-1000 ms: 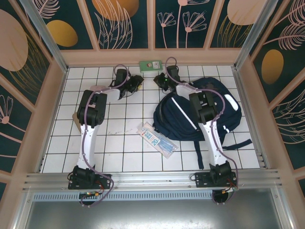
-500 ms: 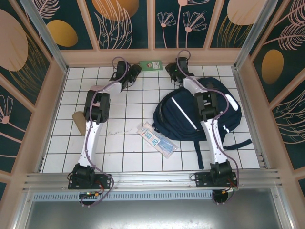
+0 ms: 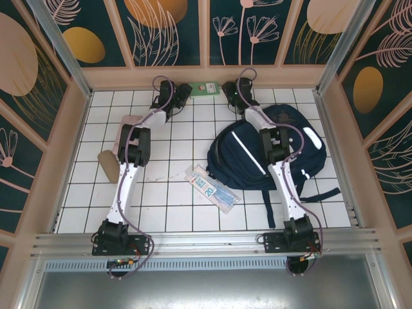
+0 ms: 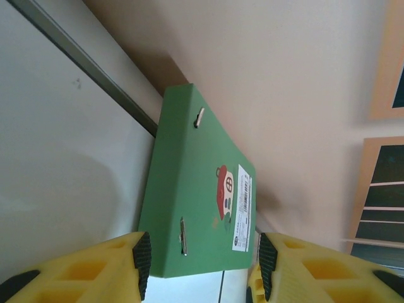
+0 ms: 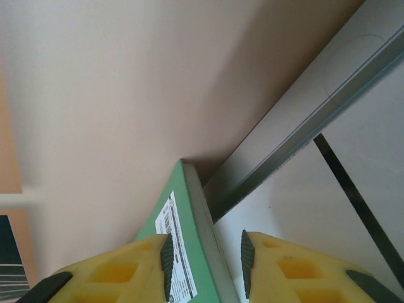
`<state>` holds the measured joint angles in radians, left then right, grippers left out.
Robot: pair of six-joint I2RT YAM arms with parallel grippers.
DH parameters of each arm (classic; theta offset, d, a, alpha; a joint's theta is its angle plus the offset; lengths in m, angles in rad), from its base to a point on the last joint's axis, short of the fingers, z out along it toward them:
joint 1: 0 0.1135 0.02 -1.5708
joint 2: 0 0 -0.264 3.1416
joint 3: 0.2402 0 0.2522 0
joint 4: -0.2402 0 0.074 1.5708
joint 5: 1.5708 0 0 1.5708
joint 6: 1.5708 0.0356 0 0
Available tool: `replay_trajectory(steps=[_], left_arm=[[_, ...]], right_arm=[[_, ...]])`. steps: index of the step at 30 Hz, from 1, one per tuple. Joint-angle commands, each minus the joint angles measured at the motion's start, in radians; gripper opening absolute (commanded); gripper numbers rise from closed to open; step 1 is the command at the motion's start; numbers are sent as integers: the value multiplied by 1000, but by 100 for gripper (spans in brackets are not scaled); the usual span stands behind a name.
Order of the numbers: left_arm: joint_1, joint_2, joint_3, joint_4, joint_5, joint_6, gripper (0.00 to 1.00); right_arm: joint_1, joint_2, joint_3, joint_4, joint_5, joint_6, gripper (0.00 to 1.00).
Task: Pack the student bag
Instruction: Move the personal item to the top-center of the table.
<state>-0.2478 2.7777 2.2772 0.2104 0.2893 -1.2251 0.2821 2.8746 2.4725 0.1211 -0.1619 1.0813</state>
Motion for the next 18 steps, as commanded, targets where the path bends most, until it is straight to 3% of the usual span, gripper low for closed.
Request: replay_trajectory(steps=[1,10,18], left_arm=[[1,53,27,-20,20,-10,51],[0,66,37,0,74,-18,52],[-5,96,94,16,161,-22,49]], right_arm=[[62,84,8,-1,-20,31,37],[103,89,11,-27,-51,39,33],[110,82,14,-23,-150,15,29]])
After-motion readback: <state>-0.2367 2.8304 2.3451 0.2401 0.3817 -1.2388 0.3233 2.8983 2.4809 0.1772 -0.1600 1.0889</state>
